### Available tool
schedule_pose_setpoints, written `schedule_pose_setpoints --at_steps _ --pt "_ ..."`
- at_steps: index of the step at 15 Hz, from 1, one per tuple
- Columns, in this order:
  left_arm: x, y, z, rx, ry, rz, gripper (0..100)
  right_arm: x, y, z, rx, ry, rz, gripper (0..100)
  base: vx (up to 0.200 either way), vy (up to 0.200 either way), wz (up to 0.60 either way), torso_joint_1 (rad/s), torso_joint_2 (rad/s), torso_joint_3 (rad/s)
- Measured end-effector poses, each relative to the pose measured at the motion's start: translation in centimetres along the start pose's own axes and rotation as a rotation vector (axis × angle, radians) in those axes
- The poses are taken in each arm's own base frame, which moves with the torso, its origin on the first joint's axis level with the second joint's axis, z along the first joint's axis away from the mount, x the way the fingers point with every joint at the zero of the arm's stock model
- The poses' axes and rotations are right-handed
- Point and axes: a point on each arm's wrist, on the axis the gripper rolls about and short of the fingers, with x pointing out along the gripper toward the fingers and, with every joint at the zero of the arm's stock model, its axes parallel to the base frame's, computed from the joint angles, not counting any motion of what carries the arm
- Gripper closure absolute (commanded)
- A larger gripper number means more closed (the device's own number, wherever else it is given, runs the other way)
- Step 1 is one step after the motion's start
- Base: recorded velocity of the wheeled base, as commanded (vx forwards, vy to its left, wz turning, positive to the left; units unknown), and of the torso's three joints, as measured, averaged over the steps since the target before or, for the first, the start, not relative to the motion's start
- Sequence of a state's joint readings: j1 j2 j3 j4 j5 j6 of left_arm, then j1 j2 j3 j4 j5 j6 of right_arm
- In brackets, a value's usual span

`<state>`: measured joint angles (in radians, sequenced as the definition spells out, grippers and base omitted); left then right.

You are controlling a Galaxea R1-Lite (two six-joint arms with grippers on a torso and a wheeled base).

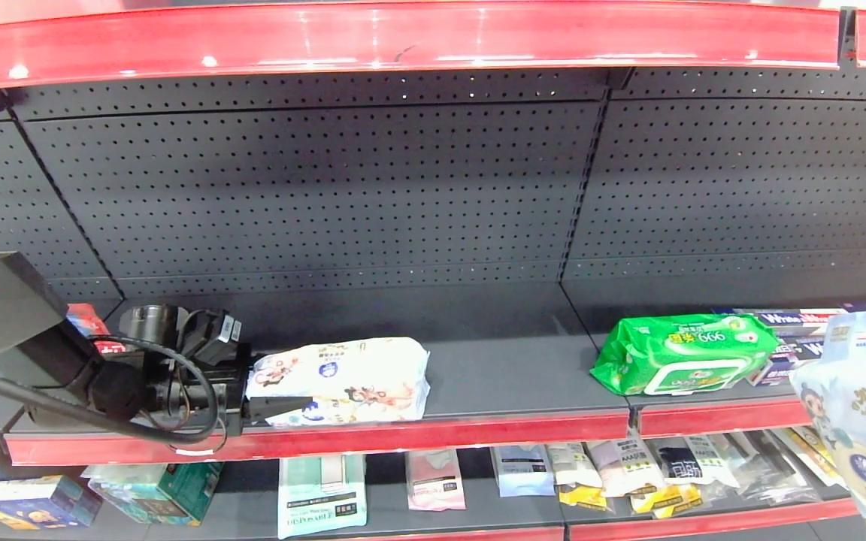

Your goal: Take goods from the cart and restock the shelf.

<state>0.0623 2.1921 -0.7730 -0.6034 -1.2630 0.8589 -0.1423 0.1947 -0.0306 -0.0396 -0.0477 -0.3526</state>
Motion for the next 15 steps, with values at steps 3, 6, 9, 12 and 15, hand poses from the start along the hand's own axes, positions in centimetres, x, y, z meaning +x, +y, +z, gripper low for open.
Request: schedule_pose_setpoints --at_steps 3,6,9,12,15 --pt "0.0 -0.2 -0.1 -0.013 0.002 -0.003 100 0.0 0.0 0.0 -0.006 -0.003 -0.004 100 0.0 0.0 0.0 0.0 0.0 0.0" --pt "0.0 0.0 0.0 -0.008 0.003 0.002 100 -0.1 0.0 0.0 -0.006 -0.004 -0.006 100 0.0 0.0 0.0 0.0 0.0 0.0" --pt "0.1 0.4 0.2 -0.007 0.006 0.007 100 -0.1 0.0 0.0 -0.006 -0.004 -0.008 100 0.0 0.0 0.0 0.0 0.0 0.0" --pt "0.2 1.0 0.3 0.008 0.011 0.019 100 0.0 0.0 0.0 -0.006 -0.002 -0.012 100 0.0 0.0 0.0 0.0 0.0 0.0" --pt "0.3 1.2 0.2 0.013 0.026 0.034 100 0.0 0.0 0.0 -0.006 -0.001 -0.012 100 0.0 0.0 0.0 0.0 0.0 0.0"
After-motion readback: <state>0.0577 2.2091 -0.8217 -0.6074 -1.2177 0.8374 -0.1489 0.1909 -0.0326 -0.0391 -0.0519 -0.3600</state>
